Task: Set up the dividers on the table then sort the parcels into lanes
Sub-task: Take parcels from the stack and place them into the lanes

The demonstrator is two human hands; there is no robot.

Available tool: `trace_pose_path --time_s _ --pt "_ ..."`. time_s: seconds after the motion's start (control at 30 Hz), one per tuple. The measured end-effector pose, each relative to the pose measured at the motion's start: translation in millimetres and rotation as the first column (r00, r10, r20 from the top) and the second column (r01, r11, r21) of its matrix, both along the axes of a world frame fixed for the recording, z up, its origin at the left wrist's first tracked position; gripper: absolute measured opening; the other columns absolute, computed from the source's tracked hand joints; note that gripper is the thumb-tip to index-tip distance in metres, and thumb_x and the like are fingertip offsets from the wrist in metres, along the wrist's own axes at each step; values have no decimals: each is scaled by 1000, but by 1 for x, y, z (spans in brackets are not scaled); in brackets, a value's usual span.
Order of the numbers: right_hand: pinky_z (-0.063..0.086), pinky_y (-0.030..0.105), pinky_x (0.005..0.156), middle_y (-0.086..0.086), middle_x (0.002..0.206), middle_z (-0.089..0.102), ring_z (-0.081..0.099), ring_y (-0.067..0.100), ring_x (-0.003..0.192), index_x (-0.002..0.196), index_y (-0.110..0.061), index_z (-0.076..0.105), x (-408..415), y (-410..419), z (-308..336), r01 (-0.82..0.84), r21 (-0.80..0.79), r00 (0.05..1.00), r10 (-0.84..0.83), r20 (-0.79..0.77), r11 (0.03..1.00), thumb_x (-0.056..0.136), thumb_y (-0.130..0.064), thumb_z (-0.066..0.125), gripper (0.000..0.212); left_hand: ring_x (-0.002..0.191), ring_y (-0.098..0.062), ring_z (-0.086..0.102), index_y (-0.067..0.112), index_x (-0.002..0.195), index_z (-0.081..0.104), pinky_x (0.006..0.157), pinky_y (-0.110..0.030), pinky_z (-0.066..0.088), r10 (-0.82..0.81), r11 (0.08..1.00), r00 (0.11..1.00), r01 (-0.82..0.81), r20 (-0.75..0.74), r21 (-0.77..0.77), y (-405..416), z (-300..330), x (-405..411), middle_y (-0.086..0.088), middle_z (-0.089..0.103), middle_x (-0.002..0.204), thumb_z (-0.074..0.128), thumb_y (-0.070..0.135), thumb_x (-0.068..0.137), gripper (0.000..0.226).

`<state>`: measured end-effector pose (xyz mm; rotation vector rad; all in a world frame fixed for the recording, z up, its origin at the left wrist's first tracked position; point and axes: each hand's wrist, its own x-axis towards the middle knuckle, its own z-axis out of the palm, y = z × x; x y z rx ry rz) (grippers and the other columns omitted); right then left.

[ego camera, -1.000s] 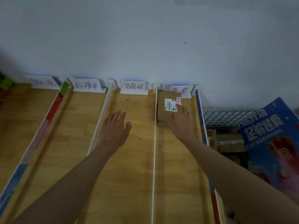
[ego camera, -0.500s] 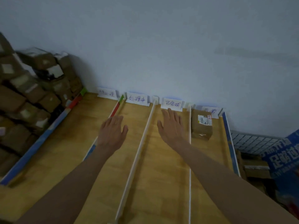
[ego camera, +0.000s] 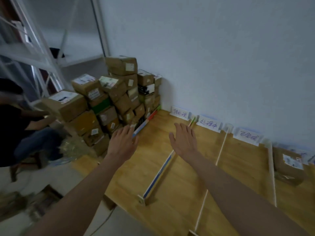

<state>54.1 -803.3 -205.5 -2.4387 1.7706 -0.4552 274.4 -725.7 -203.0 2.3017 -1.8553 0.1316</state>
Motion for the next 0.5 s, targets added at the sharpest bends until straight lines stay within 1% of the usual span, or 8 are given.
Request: trace_pose_path --time_s 0.07,0.2,0.27,0.33,0.37,0.5 --pt "31 43 111 8 140 48 43 27 130 140 -13 42 32 0 8 -29 -27 1000 29 -10 999 101 -43 32 50 142 -25 33 17 151 32 115 -40 29 17 1000 1000 -17 5 -3 7 9 29 -3 34 155 30 47 103 56" --pt "35 40 107 10 135 51 47 28 124 133 -13 46 90 -9 28 -111 -92 993 113 21 990 103 -38 32 41 133 -25 42 16 143 42 109 -39 33 40 994 999 -39 4 -105 11 33 76 -4 43 148 34 41 103 48" --pt "36 40 106 9 134 52 47 28 124 133 -14 47 116 -19 39 -143 -106 987 150 64 984 102 -39 33 41 135 -25 41 17 143 43 110 -39 32 71 989 997 -69 12 -127 4 46 97 -4 43 148 36 41 103 47" --pt "38 40 106 9 132 53 49 28 122 131 -14 48 142 -31 49 -170 -121 978 182 98 978 102 -40 34 42 137 -24 39 18 145 40 113 -39 30 103 986 994 -97 35 -135 -7 58 120 -4 41 151 35 43 103 50" --pt "39 41 105 10 132 53 50 29 122 131 -13 48 155 -37 54 -183 -127 975 197 106 975 102 -40 34 42 138 -23 39 19 146 39 113 -40 29 116 984 992 -109 46 -142 -12 64 132 -3 41 151 33 45 102 52" --pt "37 43 109 11 138 51 47 30 127 140 -11 43 202 -60 71 -223 -112 960 238 148 968 102 -40 34 48 136 -26 41 20 143 41 113 -45 31 140 977 989 -130 50 -170 -31 88 177 -5 42 149 31 45 102 49"
